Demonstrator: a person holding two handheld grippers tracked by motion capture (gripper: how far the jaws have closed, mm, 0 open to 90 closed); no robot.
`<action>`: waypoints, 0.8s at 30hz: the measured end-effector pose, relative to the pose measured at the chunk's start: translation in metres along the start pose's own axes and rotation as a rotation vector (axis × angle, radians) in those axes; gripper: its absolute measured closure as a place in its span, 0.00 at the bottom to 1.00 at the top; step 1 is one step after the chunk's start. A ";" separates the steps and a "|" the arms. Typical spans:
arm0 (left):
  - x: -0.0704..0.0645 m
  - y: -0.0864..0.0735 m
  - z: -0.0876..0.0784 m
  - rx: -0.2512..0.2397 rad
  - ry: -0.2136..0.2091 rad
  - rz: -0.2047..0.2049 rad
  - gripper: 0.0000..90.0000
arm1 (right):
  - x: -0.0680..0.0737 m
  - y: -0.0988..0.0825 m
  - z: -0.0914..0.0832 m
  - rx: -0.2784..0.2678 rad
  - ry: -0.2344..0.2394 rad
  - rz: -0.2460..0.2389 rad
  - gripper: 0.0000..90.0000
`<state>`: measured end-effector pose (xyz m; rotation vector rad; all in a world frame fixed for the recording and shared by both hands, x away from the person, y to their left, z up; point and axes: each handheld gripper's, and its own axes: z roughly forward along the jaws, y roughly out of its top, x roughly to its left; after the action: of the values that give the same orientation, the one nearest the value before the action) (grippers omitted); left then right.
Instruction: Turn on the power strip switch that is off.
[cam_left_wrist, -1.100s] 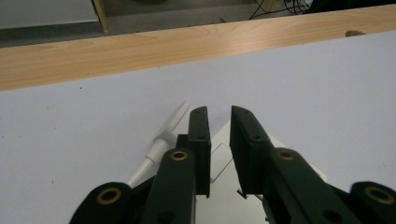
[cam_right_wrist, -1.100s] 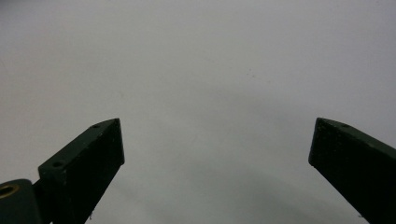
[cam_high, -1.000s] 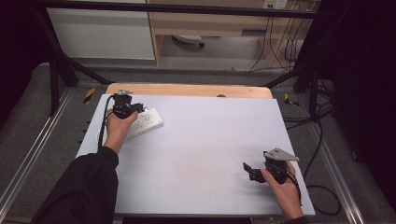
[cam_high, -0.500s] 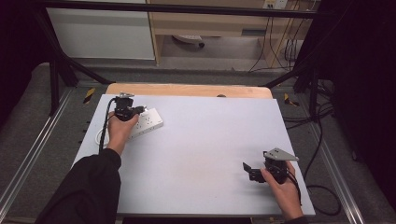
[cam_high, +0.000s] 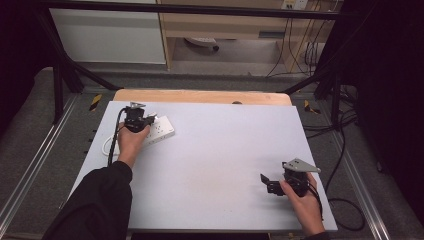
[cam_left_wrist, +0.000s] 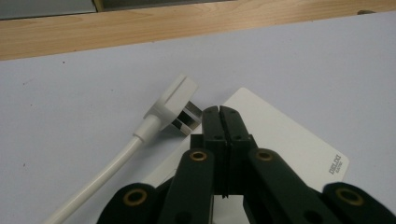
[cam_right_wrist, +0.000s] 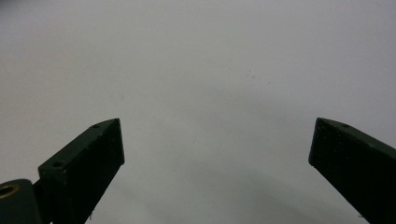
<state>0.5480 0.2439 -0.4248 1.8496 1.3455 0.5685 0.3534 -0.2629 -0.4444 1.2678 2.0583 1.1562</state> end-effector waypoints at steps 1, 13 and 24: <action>0.000 0.000 0.000 -0.002 0.003 -0.002 1.00 | 0.000 0.000 0.000 0.001 0.001 0.001 0.04; 0.000 -0.005 0.003 0.007 0.011 -0.007 1.00 | -0.001 0.000 -0.001 -0.003 0.001 0.004 0.04; 0.000 -0.007 0.005 -0.007 0.000 -0.005 1.00 | -0.002 0.000 -0.002 -0.005 0.000 0.005 0.04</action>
<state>0.5474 0.2430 -0.4329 1.8401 1.3468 0.5698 0.3528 -0.2653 -0.4433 1.2714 2.0518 1.1635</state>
